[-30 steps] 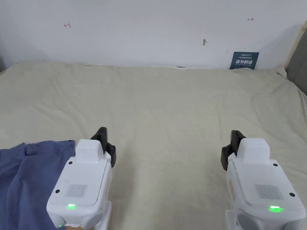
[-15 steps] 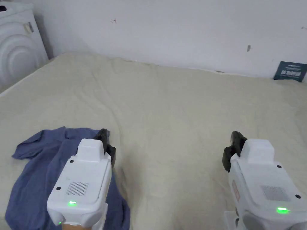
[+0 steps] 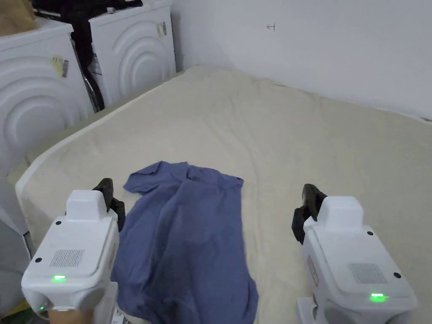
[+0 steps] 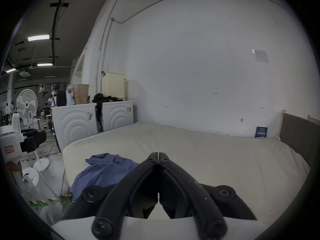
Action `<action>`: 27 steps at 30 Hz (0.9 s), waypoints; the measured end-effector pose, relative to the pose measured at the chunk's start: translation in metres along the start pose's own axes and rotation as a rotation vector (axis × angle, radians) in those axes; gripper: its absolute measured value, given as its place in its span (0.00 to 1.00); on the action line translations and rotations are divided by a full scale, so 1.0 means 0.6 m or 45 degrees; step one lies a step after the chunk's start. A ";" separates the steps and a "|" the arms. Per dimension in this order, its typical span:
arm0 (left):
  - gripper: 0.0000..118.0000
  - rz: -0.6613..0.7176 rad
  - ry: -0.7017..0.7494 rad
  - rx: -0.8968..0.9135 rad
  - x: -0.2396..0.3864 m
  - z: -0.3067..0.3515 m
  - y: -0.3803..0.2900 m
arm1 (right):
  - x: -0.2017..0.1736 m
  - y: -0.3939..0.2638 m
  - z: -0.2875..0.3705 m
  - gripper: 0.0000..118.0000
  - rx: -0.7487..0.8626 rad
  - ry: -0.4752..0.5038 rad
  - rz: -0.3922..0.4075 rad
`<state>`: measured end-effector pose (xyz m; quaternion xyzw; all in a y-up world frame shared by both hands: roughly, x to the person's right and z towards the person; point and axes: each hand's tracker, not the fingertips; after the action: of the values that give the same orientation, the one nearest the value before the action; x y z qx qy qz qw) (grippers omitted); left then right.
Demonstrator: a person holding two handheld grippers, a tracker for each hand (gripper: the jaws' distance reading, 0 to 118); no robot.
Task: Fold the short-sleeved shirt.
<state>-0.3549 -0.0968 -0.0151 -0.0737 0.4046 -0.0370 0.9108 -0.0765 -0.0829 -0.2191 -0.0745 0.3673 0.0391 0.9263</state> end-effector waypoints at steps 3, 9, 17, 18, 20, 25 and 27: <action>0.00 0.003 0.023 -0.031 -0.022 -0.005 -0.007 | -0.016 -0.001 -0.007 0.01 -0.010 0.037 -0.001; 0.00 0.040 -0.005 -0.159 -0.019 -0.035 -0.017 | -0.015 0.004 -0.014 0.01 -0.016 0.055 0.018; 0.72 0.234 -0.156 -0.544 0.029 -0.162 -0.023 | 0.031 0.003 -0.011 0.01 -0.034 -0.012 0.051; 0.85 0.254 -0.171 -0.584 0.037 -0.181 -0.028 | 0.036 0.002 -0.011 0.01 -0.038 -0.023 0.051; 0.94 0.276 -0.205 -0.678 0.059 -0.219 -0.042 | 0.051 -0.001 -0.010 0.01 -0.049 -0.058 0.050; 0.95 0.158 -0.249 -0.904 0.124 -0.302 -0.083 | 0.084 -0.014 -0.008 0.01 -0.088 -0.133 0.045; 0.95 0.138 -0.254 -0.969 0.147 -0.330 -0.104 | 0.097 -0.020 -0.008 0.01 -0.107 -0.162 0.043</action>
<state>-0.4434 -0.1902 -0.2006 -0.3877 0.3022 0.1711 0.8538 -0.0358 -0.0947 -0.2609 -0.1045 0.3071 0.0747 0.9430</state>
